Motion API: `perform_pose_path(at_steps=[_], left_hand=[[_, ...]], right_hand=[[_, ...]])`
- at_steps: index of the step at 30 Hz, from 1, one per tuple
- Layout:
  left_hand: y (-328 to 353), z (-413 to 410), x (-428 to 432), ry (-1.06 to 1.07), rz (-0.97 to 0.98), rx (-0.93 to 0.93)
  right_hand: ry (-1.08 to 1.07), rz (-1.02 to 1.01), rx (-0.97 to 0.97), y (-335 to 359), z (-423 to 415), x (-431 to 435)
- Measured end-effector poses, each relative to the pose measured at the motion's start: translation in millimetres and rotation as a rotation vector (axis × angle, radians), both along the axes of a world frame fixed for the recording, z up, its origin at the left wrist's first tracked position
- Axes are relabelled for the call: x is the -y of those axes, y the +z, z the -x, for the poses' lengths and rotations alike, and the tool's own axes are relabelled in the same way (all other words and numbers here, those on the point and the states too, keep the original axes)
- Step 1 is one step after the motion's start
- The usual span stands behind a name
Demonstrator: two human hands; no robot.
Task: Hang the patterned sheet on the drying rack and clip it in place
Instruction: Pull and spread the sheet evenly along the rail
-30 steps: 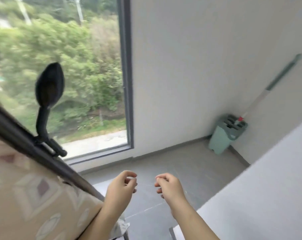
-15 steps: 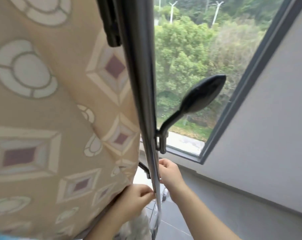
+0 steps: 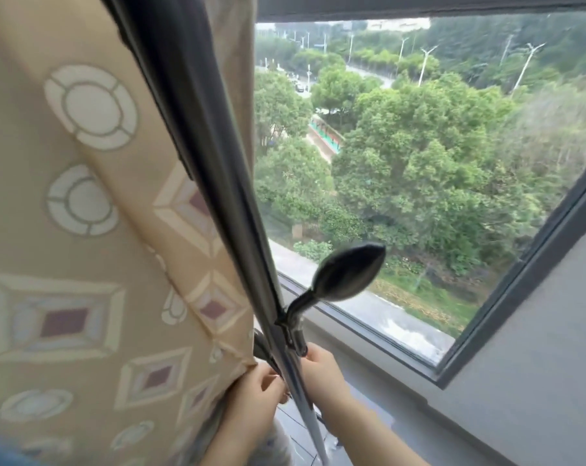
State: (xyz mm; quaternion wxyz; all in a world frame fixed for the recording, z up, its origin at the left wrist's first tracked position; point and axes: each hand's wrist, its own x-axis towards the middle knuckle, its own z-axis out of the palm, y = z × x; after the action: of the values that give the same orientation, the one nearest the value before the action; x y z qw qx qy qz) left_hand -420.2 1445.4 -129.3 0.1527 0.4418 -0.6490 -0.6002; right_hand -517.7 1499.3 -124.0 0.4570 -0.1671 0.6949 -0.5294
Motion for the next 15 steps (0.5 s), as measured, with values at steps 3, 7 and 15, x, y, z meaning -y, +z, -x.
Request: perform_pose_path(at_steps=[3,7,15], left_hand=[[-8.6,4.7,21.3,0.065,-0.133,0.027],[-35.5,8.4,41.0,0.18,-0.08,0.057],[2.6,21.6,38.1,0.473,-0.107,-0.066]], right_hand=[[0.023,-0.008,0.011,-0.9,0.8,12.4],[0.109,0.011,0.039,1.3,5.7,29.1],[0.435,0.059,-0.001,3.9,46.4,59.3]])
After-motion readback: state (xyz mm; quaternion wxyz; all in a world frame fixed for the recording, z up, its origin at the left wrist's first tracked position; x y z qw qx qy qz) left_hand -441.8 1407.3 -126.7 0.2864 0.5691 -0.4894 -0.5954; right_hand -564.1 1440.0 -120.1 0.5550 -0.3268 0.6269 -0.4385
